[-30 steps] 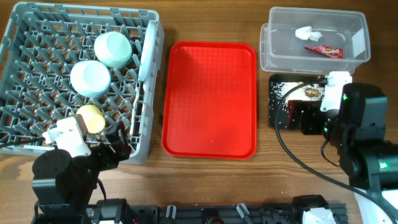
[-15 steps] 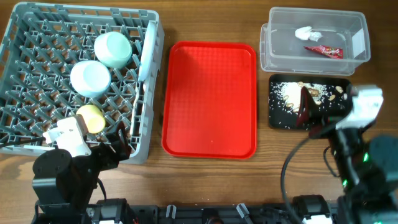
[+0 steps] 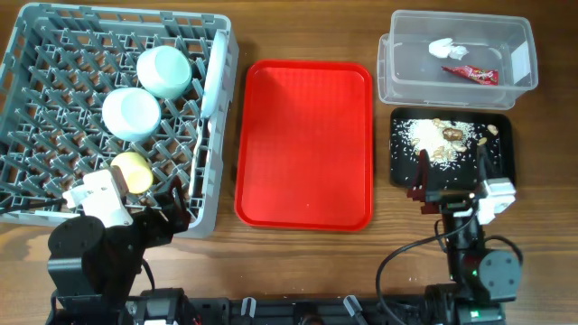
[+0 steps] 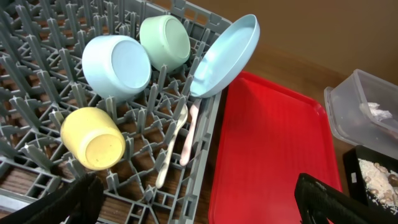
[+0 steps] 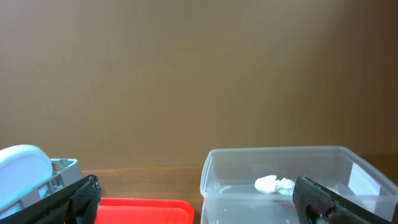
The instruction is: Sort waste into correct bins and load items into the dishwasher rack
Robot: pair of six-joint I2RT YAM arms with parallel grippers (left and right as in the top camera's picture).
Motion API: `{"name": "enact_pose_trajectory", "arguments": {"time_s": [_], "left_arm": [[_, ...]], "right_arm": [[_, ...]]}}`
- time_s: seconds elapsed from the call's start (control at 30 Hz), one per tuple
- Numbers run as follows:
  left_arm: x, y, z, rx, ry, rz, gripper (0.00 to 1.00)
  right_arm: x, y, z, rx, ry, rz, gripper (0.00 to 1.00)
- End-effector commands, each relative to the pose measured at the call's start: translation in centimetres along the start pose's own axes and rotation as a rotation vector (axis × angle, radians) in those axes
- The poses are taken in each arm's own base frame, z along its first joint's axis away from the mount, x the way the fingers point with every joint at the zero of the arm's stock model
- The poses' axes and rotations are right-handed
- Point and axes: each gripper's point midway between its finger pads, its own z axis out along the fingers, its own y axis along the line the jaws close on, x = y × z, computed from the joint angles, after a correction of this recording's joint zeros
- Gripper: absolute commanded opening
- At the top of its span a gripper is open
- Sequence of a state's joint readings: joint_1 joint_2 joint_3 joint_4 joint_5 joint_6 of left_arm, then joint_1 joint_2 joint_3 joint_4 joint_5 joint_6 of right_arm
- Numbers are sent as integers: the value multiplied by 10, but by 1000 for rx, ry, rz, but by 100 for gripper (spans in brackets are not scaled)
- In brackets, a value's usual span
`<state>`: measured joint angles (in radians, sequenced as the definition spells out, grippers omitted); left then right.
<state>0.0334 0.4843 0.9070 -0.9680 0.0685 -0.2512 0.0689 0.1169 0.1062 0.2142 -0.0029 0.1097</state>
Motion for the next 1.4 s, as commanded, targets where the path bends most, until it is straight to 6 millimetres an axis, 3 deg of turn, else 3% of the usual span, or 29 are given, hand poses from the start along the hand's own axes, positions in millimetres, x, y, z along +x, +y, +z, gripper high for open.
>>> {"name": "enact_pose_trajectory", "arguments": {"time_s": [0.0, 0.27, 1.37], "left_arm": [[0, -1, -1, 7, -4, 11, 100], [0, -1, -1, 7, -4, 11, 100], [6, 2, 0, -7, 18, 11, 100]], "right_arm": [[10, 0, -8, -10, -39, 19, 100], [74, 7, -13, -77, 197, -96, 100], [78, 6, -13, -75, 216, -97, 100]]}}
